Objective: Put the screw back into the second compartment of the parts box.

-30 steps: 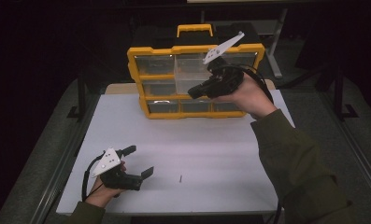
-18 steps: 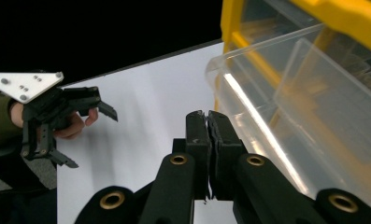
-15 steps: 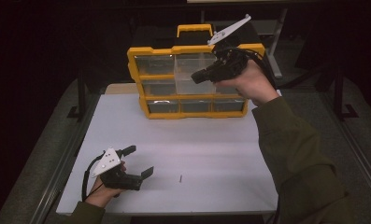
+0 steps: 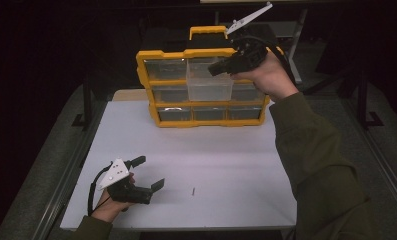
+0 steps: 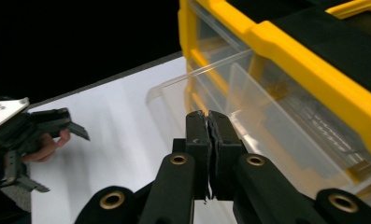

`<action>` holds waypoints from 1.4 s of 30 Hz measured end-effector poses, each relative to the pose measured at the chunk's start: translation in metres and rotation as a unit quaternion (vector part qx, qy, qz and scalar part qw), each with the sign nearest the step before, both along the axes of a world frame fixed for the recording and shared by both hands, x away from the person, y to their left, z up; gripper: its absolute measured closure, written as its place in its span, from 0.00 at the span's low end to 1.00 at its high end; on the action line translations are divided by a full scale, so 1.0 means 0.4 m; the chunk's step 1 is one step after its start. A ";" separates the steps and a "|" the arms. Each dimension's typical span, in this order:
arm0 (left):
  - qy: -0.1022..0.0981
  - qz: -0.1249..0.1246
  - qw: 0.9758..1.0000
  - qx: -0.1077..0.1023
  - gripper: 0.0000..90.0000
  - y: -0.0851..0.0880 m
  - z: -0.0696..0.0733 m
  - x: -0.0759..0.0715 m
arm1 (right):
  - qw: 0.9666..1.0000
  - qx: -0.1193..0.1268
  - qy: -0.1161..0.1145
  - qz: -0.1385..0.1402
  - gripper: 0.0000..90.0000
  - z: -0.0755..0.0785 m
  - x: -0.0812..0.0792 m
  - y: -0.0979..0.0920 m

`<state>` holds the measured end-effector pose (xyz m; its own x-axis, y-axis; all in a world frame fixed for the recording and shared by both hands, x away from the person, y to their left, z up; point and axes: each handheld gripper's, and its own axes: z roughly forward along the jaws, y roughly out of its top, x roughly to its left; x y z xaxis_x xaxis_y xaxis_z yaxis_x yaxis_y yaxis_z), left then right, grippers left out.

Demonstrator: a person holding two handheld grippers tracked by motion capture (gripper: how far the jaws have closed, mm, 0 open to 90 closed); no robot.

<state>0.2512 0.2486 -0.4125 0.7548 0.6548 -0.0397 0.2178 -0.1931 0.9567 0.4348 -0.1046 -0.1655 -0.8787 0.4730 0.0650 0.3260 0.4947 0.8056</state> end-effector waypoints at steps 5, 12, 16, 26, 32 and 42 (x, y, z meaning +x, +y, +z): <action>0.002 0.001 1.000 -0.003 0.00 0.001 0.000 0.000 | 1.000 -0.002 0.002 -0.016 0.97 -0.006 0.026 0.001; 0.001 0.001 1.000 -0.003 0.00 0.001 0.000 -0.001 | 0.999 -0.025 0.001 -0.029 0.96 -0.023 0.052 0.013; 0.004 0.003 1.000 -0.006 0.00 0.000 0.000 -0.002 | 0.999 -0.028 0.013 -0.036 0.96 -0.028 0.058 0.021; 0.000 0.000 1.000 -0.001 0.00 0.001 0.000 0.000 | 0.999 -0.028 0.005 -0.045 0.99 -0.021 0.057 0.014; 0.003 0.001 1.000 0.000 0.00 0.000 -0.001 -0.001 | 1.000 -0.010 0.004 -0.029 0.99 -0.007 0.037 0.008; 0.005 0.002 1.000 -0.004 0.00 -0.002 -0.001 -0.002 | 1.000 -0.002 -0.009 0.005 0.99 0.008 -0.017 0.012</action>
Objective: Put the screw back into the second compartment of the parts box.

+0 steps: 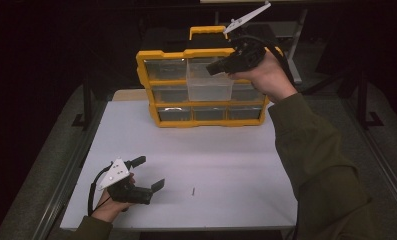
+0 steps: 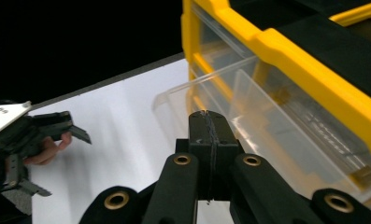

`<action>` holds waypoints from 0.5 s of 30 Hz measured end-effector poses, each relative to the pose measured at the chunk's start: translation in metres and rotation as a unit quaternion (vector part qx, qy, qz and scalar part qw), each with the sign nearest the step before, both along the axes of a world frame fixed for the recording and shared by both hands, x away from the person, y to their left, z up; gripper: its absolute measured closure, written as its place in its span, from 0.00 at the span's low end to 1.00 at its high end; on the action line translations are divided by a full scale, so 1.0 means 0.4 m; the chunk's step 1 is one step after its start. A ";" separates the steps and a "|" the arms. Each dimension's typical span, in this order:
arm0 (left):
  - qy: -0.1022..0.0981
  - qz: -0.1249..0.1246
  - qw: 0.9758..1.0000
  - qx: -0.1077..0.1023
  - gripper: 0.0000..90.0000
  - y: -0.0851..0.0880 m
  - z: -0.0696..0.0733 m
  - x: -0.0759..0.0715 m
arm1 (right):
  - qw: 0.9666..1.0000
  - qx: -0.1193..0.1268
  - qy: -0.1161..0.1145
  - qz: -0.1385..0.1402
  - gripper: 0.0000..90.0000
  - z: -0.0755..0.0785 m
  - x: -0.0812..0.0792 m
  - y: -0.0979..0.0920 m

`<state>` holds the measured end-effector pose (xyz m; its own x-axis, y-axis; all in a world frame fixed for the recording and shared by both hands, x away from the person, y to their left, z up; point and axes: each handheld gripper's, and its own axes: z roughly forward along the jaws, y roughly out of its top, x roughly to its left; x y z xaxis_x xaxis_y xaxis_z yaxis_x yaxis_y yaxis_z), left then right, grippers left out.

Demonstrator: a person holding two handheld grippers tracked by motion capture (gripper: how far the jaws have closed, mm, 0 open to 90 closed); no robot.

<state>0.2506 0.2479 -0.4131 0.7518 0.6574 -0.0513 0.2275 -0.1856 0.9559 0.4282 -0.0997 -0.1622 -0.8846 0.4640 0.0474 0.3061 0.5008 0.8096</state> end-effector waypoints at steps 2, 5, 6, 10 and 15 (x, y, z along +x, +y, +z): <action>0.000 0.000 1.000 0.000 0.00 0.000 0.000 0.000 | 1.000 -0.002 -0.002 0.003 0.99 -0.001 -0.008 0.002; 0.000 0.000 1.000 0.000 0.00 0.000 0.000 0.000 | 1.000 -0.002 -0.006 0.014 0.99 -0.003 -0.025 0.005; 0.000 0.000 1.000 0.000 0.00 0.000 0.000 0.000 | 1.000 0.000 -0.004 0.015 0.99 -0.003 -0.032 0.007; 0.000 0.000 1.000 0.000 0.00 0.000 0.000 0.000 | 1.000 -0.002 -0.006 0.023 0.99 -0.014 -0.050 0.010; 0.000 0.000 1.000 -0.001 0.00 -0.001 0.000 0.000 | 1.000 -0.002 -0.005 0.029 0.99 -0.039 -0.067 0.011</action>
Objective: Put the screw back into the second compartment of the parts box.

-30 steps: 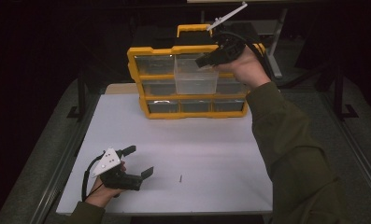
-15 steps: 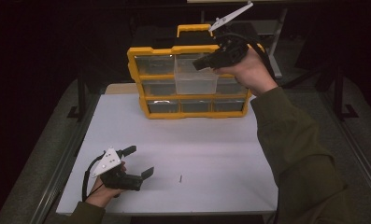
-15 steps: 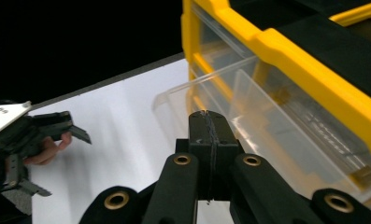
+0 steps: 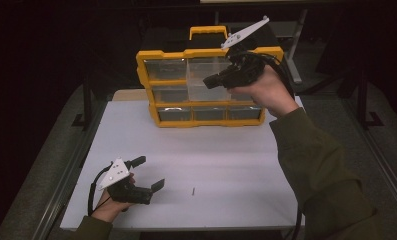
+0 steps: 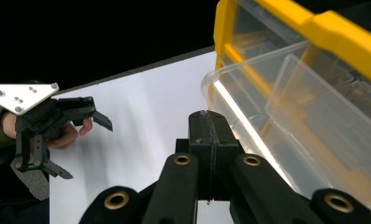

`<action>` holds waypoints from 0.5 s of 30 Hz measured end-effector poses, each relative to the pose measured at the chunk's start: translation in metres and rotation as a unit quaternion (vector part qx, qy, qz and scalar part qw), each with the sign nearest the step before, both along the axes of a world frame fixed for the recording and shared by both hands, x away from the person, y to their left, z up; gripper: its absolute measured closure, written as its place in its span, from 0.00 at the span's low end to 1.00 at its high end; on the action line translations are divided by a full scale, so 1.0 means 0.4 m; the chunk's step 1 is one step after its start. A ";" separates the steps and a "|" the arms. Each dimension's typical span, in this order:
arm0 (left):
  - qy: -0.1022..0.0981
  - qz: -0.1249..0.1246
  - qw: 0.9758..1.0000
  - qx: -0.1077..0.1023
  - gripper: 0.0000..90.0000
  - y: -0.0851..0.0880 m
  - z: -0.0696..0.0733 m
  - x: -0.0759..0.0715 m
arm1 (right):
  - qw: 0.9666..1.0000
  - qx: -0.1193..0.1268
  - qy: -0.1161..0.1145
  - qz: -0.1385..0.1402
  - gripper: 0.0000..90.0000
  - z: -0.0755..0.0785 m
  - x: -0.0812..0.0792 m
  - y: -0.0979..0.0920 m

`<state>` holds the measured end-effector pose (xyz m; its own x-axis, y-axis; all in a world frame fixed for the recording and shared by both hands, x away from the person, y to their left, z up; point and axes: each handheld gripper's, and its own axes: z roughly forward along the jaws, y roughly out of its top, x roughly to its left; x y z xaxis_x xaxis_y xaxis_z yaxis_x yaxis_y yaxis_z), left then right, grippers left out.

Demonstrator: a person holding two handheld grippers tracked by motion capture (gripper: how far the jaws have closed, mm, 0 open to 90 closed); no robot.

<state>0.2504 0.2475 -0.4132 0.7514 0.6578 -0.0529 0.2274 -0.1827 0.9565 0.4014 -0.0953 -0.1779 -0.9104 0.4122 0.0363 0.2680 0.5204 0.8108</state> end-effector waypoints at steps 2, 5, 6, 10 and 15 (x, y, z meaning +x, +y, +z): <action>0.000 0.001 1.000 -0.001 0.00 0.000 0.000 0.000 | 1.000 -0.002 -0.002 0.002 0.99 -0.014 -0.004 0.000; 0.001 0.001 1.000 -0.003 0.00 0.000 0.000 0.000 | 1.000 -0.007 0.003 0.003 0.99 -0.040 -0.012 0.000; 0.001 0.002 1.000 -0.003 0.00 -0.001 0.000 0.000 | 1.000 -0.009 0.002 0.003 0.99 -0.047 -0.013 0.000; -0.003 0.000 1.000 -0.005 0.00 -0.002 -0.002 0.001 | 1.000 -0.012 0.005 0.003 0.99 -0.082 -0.018 -0.004; 0.000 0.002 1.000 -0.007 0.00 -0.001 -0.002 0.001 | 1.000 -0.016 0.009 0.001 0.99 -0.107 -0.027 -0.007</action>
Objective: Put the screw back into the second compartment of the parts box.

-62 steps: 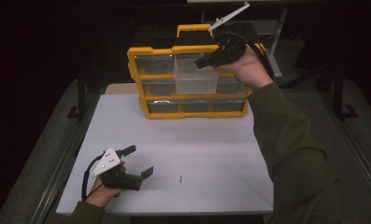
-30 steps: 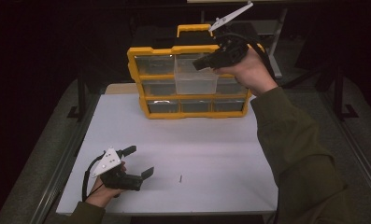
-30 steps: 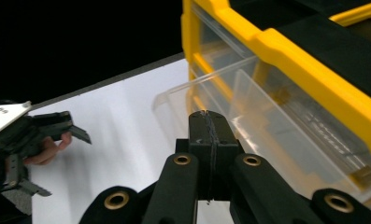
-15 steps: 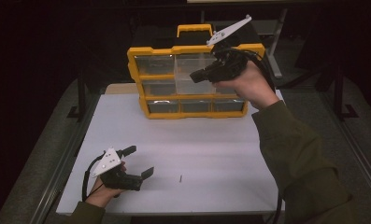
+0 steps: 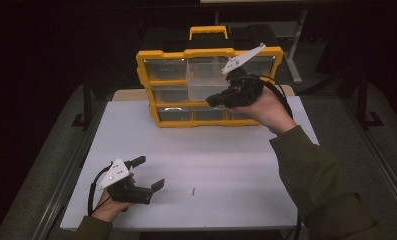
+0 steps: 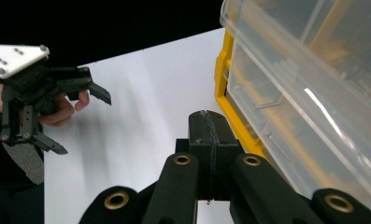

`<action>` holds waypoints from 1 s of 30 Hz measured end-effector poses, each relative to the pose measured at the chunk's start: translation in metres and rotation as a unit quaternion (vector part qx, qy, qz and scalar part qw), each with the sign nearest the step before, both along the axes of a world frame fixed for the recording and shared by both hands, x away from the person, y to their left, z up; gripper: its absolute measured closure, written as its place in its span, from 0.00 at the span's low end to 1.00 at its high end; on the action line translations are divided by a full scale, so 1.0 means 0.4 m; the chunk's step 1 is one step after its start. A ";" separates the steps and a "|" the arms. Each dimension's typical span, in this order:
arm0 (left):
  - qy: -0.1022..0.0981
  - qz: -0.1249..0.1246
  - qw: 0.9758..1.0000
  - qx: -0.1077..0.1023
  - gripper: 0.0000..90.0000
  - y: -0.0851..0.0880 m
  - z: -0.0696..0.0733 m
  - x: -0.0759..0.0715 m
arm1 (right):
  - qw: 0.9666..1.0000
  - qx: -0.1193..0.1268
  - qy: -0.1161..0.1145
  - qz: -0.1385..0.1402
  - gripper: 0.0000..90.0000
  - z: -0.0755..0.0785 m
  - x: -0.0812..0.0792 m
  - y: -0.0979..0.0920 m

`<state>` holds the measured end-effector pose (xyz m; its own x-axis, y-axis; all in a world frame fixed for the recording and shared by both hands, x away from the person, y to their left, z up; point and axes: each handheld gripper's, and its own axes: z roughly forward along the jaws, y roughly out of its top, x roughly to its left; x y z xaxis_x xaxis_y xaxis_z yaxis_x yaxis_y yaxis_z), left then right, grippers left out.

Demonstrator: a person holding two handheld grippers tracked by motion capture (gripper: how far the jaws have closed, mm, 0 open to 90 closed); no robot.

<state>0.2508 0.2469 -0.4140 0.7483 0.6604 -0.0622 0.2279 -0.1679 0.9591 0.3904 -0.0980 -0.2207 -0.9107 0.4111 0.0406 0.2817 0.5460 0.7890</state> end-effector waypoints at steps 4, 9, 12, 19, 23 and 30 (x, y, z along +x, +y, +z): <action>-0.003 -0.002 1.000 0.004 0.00 0.001 0.000 0.001 | 1.000 -0.002 -0.007 -0.002 0.99 -0.020 -0.008 -0.002; -0.001 -0.001 1.000 0.007 0.00 0.003 0.001 0.000 | 1.000 -0.007 -0.002 -0.003 0.99 -0.055 -0.016 0.000; -0.002 -0.002 1.000 0.010 0.00 0.004 0.001 0.001 | 1.000 -0.012 0.000 -0.007 0.99 -0.078 -0.017 -0.001; 0.001 0.000 1.000 0.007 0.00 0.002 0.000 0.000 | 1.000 -0.013 0.009 -0.006 0.98 -0.130 -0.025 -0.003; 0.001 -0.001 1.000 0.007 0.00 0.002 0.000 0.000 | 1.000 -0.019 0.013 -0.009 0.92 -0.156 -0.034 0.001; -0.001 -0.001 1.000 0.005 0.00 0.002 -0.001 0.000 | 0.999 -0.028 0.023 -0.016 0.60 -0.210 -0.049 0.015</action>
<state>0.2509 0.2476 -0.4145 0.7501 0.6590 -0.0547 0.2260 -0.1777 0.9578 0.3707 -0.0922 -0.3048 -0.8949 0.4424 0.0581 0.3345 0.5789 0.7436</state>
